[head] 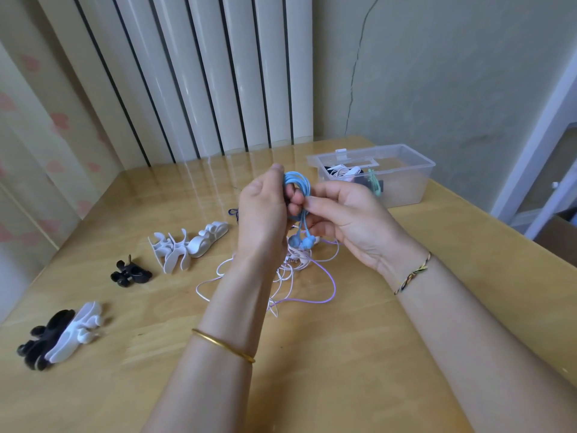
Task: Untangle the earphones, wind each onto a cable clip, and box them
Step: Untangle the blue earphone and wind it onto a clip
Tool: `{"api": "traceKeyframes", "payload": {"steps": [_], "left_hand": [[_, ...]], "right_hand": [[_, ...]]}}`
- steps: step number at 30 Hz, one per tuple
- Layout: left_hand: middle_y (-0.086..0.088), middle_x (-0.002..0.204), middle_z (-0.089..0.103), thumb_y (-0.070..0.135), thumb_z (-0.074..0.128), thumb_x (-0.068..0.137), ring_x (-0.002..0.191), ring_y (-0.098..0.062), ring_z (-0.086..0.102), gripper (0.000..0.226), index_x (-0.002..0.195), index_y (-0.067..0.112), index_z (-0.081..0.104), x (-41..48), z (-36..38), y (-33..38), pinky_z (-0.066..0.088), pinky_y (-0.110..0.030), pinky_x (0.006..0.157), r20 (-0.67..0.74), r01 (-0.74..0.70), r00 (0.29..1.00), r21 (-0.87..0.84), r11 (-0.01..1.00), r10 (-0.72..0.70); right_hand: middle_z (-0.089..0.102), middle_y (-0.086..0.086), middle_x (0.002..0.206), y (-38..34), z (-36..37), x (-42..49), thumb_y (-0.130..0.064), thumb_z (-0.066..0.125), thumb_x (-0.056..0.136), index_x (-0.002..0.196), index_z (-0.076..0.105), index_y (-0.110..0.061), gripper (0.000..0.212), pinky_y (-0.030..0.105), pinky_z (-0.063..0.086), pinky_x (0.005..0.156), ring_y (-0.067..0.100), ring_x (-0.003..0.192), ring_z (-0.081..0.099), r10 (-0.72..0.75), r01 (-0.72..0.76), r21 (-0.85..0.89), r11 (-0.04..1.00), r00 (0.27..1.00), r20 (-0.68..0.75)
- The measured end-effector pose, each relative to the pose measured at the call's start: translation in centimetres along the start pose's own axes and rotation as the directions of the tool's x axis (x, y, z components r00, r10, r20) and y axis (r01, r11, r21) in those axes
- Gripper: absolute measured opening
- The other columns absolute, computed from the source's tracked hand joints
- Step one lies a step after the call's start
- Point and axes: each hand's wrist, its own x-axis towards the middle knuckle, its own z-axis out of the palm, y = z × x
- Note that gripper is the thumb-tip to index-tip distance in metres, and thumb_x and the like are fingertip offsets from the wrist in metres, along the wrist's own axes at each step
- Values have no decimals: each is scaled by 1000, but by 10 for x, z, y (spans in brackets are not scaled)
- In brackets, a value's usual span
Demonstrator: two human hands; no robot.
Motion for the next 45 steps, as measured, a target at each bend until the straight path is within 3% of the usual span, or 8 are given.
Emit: {"api": "traceKeyframes", "payload": {"steps": [15, 20, 25, 32, 37, 40, 42, 45], "left_hand": [[6, 52, 40, 25, 37, 102, 45, -9, 35, 34, 69, 17, 41, 1, -4, 0, 30, -26, 48, -60, -81, 994, 124, 989, 89], [6, 40, 38, 22, 35, 103, 39, -10, 32, 35, 69, 16, 38, 1, -9, 3, 26, -24, 43, -40, -33, 999, 88, 996, 37], [2, 47, 49, 23, 38, 103, 47, -11, 46, 32, 74, 13, 47, 0, -9, 4, 37, -26, 53, -7, 68, 998, -46, 997, -69], [-3, 91, 69, 28, 46, 100, 83, -12, 62, 27, 91, 17, 68, 6, -26, 6, 49, -23, 76, 106, -131, 990, 412, 902, 95], [9, 68, 61, 33, 66, 87, 58, 3, 52, 15, 82, 20, 71, 6, -33, 14, 38, -17, 55, 373, -393, 915, 745, 539, 151], [12, 67, 58, 35, 69, 84, 58, -2, 49, 17, 87, 18, 70, 7, -33, 13, 34, -15, 52, 406, -418, 905, 798, 435, 126], [10, 66, 60, 33, 69, 85, 55, -1, 49, 15, 84, 18, 69, 8, -33, 12, 35, -14, 50, 391, -410, 910, 804, 431, 137], [4, 65, 64, 26, 66, 88, 46, -2, 47, 13, 80, 16, 69, 7, -31, 9, 40, -18, 50, 305, -332, 940, 733, 594, 149]], "right_hand": [[62, 10, 70, 4, 13, -4, 4, 59, 86, 78, 63, -6, 13, 19, 48, 51, 10, 52, 59, -110, 108, -19, 994, 989, -103], [69, -4, 69, 1, 15, -6, 6, 56, 88, 82, 63, -5, 14, 18, 49, 52, 8, 54, 57, -146, 144, -37, 989, 988, -59], [64, 8, 73, -1, 7, -4, 5, 58, 87, 90, 62, -1, 7, 18, 50, 52, 8, 53, 58, -132, 129, -40, 991, 989, -68], [59, 11, 68, -6, -10, -3, 4, 59, 87, 84, 60, -5, 10, 19, 50, 49, 10, 50, 57, -51, 56, -187, 981, 998, 29], [56, 9, 59, -8, -14, -2, 2, 61, 87, 91, 62, 0, 4, 14, 42, 45, 6, 42, 52, -80, 81, -360, 929, 997, 18], [55, 7, 62, -7, -16, 0, 0, 64, 86, 81, 63, -8, 10, 16, 43, 47, 4, 44, 49, -120, 108, -398, 911, 993, -5], [58, 9, 67, -6, -15, 1, 4, 64, 85, 80, 64, -12, 16, 17, 44, 50, 7, 49, 51, -155, 134, -393, 910, 988, -22], [65, 8, 80, -4, -14, 1, 3, 63, 85, 87, 69, -12, 16, 18, 49, 64, 12, 69, 58, -224, 186, -353, 917, 972, -68]]}}
